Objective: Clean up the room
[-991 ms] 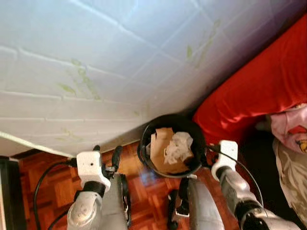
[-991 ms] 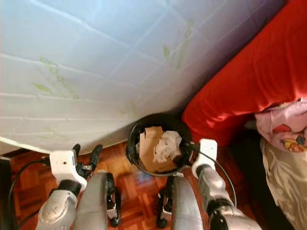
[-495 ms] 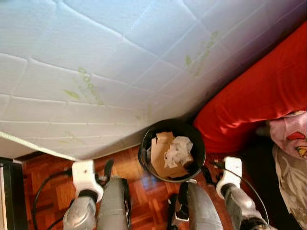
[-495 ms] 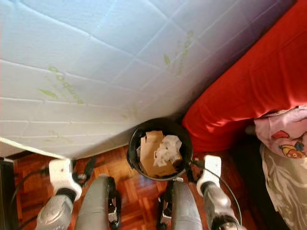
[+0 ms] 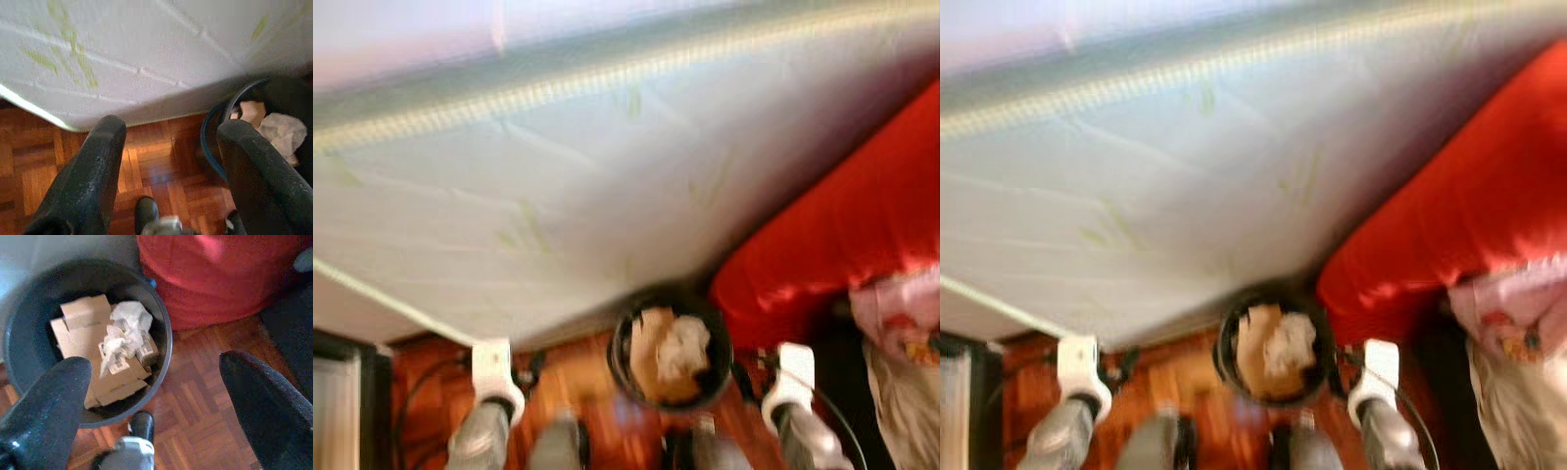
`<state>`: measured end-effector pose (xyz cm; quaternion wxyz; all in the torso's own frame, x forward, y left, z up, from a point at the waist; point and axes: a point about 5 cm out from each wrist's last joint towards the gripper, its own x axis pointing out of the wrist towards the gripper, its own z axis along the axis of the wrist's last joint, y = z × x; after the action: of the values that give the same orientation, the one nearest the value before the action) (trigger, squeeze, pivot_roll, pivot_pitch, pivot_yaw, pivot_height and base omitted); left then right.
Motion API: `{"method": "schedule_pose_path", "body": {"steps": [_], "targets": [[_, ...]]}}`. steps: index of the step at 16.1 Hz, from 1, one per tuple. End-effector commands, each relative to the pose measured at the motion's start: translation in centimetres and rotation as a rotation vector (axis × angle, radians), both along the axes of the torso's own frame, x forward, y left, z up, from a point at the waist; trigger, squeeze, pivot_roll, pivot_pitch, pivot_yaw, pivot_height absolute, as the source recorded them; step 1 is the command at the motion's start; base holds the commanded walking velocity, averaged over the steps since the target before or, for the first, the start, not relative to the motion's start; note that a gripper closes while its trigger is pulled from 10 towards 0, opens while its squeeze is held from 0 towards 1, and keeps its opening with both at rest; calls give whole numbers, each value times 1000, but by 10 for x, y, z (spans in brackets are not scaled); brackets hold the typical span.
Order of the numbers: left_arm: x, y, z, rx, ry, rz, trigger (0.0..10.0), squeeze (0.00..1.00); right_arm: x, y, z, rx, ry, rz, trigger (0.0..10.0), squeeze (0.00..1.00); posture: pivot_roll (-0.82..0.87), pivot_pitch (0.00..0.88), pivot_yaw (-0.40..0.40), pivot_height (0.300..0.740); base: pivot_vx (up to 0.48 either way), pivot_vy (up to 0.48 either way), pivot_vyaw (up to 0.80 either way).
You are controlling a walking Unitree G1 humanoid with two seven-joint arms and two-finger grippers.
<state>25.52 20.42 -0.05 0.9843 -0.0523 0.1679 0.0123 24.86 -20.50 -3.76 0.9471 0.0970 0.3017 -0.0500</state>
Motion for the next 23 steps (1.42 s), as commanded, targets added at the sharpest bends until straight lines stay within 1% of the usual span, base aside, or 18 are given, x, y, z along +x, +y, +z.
{"method": "schedule_pose_path", "body": {"steps": [1,3,4,6,7,8,10,11,13,14,16,17,20,21,22,23], "targets": [[-10,7,-14,7,72,17,10000,0,-14,-3,-11,11,62,-44,10000,0,174,148,-15,740,0,0,0],[-6,6,-18,12,109,10,10000,0,-19,-3,-14,12,93,-50,10000,0,160,113,-9,740,0,0,0],[-2,7,-19,10,130,14,10000,0,-18,-2,-14,18,100,-59,10000,0,158,98,-6,740,0,0,0],[0,7,-23,16,175,15,10000,0,-17,-5,-14,2,105,-86,10000,0,145,57,2,740,0,0,0],[0,8,-25,19,202,17,10000,0,-19,-10,-14,-43,125,-111,10000,0,131,31,8,740,0,0,0],[-1,8,-28,23,231,25,10000,0,-19,-10,-15,-25,130,-124,10000,0,114,0,16,740,0,0,0],[0,6,-30,19,254,28,10000,0,-19,-8,-15,-18,145,-112,10000,0,112,0,11,740,0,0,0],[-3,3,-33,25,274,34,10000,0,-19,-8,-16,-27,160,-100,10000,0,101,0,3,740,0,0,0],[-13,-1,-42,26,310,31,10000,0,-20,-10,-16,-38,172,-98,10000,0,101,0,-8,740,0,0,0],[-19,-2,-47,20,336,48,10000,0,-20,-11,-16,-43,179,-87,10000,0,96,0,-13,740,0,0,0],[-26,-4,-52,14,359,59,10000,0,-26,-16,-19,-50,198,-96,10000,0,99,0,-27,740,0,0,0],[-26,-5,-52,13,361,58,10000,0,-26,-17,-19,-52,201,-94,10000,0,99,0,-28,740,0,0,0],[-24,-15,-53,-9,372,20,10000,0,-25,-15,-19,-48,197,-92,10000,0,90,0,-32,740,0,0,0],[-25,-16,-54,-9,375,20,10000,0,-26,-15,-19,-47,202,-90,10000,0,90,0,-32,740,0,0,0],[-22,-13,-52,-7,372,26,10000,0,-29,-14,-21,-56,220,-75,10000,0,90,0,-40,740,0,0,0],[-22,-12,-52,-8,377,30,10000,0,-31,-14,-23,-57,229,-68,10000,0,90,0,-38,740,0,0,0]]}}
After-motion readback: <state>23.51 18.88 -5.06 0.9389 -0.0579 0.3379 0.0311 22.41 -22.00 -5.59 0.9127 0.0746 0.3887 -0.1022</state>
